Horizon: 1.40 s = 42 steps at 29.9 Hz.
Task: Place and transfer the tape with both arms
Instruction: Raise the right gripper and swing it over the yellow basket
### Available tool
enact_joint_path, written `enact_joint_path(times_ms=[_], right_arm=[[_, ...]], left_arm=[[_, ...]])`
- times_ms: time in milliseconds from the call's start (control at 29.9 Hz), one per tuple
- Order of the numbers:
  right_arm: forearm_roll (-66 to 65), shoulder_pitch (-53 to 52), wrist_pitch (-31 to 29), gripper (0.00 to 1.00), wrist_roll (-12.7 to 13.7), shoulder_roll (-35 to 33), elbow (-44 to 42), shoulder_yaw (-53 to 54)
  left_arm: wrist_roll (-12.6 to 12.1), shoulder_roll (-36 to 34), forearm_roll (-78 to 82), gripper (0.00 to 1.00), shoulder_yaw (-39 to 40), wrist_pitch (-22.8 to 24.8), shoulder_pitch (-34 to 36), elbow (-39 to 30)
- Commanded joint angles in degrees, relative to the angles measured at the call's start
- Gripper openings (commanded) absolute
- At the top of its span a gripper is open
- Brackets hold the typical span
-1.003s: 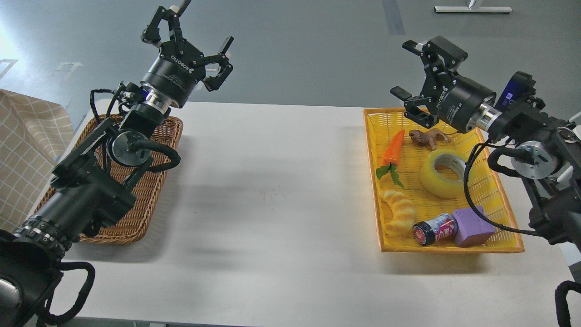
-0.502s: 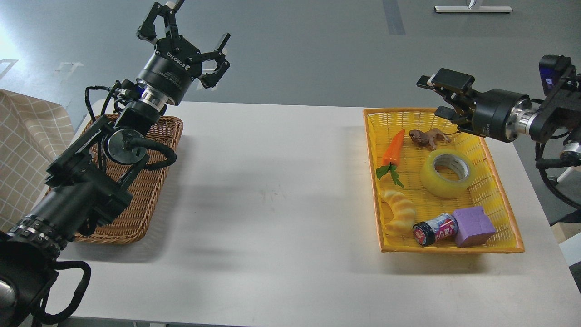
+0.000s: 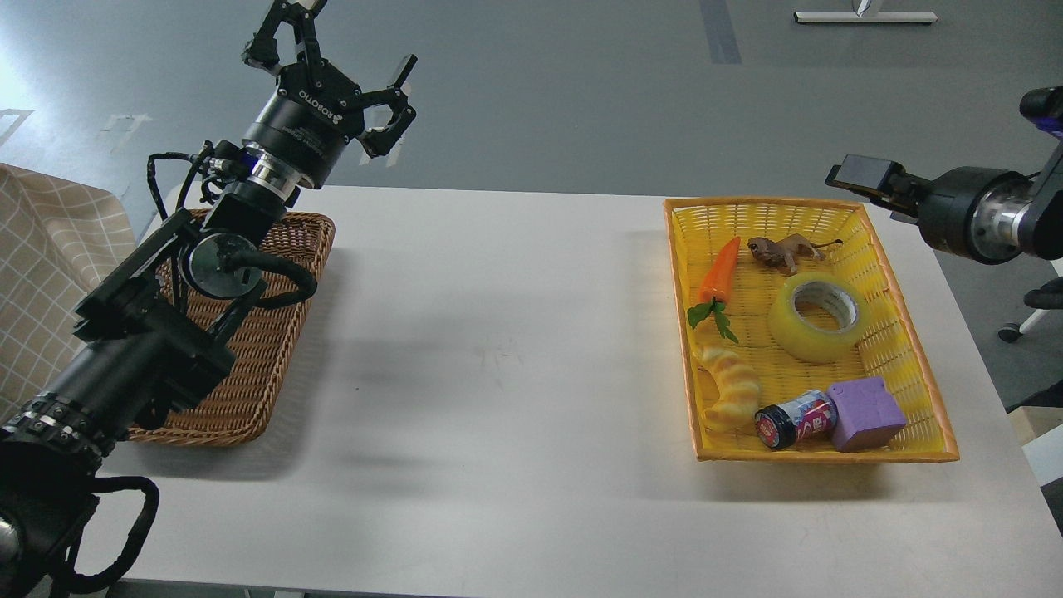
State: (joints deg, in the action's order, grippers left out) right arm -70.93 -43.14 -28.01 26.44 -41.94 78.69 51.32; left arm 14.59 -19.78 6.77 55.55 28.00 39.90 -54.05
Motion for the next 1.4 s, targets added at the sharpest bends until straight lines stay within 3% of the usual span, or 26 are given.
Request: enact_joint_path(times_ms=[0,134,234,268,334,368,435,602,669,736,1003,1371], right_arm=[[-0.17,-1.94,0.01,1.0,-0.25,-1.48,0.68,0.09],[-0.17,-4.76,0.01,1.0,-1.39,-2.97,0.59,0.01],[-0.08,-6.87,0.01,1.0,-8.84,-5.08,0.33,-0.08],[-0.08,-6.96,0.01,1.0,-13.47,-6.3,0.24,-0.17],[-0.17,-6.87,0.01,1.0,-18.16,-7.8,0.24,-0.17],[-0.17,-6.87,0.01,1.0,-22.18,-9.03,0.24,-0.26],[-0.87,-6.7,0.01,1.0,-26.15,-10.0,0.24,-0.52],[-9.82,-7.05,0.01,1.0,-30.92,-10.89,1.03,-0.43],[-14.3,-7.14,0.01,1.0,-34.6,-10.89,1.12,-0.43],[-17.38,-7.57,0.01,1.0,-36.45,-10.89,1.38,-0.43],[-29.51,-9.07,0.01,1.0,-37.34,-10.36,1.91,-2.36],[-40.07,-9.15,0.01,0.98,-37.34,-9.39,1.47,-13.17]], left_arm=[[0.0,-0.26,0.0,0.98,0.09,0.0,0.0,0.0],[0.0,-0.44,0.0,0.98,0.7,0.0,0.0,0.0],[0.0,-0.44,0.0,0.98,0.79,0.0,0.0,0.0],[0.0,-0.44,0.0,0.98,0.79,0.0,0.0,0.0],[0.0,-0.61,0.0,0.98,0.88,0.0,0.0,0.0],[0.0,-0.7,0.0,0.98,0.88,0.0,0.0,0.0],[0.0,-0.61,0.0,0.98,0.88,0.0,0.0,0.0],[0.0,-0.61,0.0,0.98,0.88,0.0,0.0,0.0],[0.0,-0.61,0.0,0.98,0.88,0.0,0.0,0.0],[-0.09,-0.61,0.0,0.98,0.88,0.0,0.09,0.0],[0.0,-1.4,0.0,0.98,0.88,0.0,0.09,0.0],[0.0,-1.14,0.0,0.98,1.05,0.0,0.0,-0.09]])
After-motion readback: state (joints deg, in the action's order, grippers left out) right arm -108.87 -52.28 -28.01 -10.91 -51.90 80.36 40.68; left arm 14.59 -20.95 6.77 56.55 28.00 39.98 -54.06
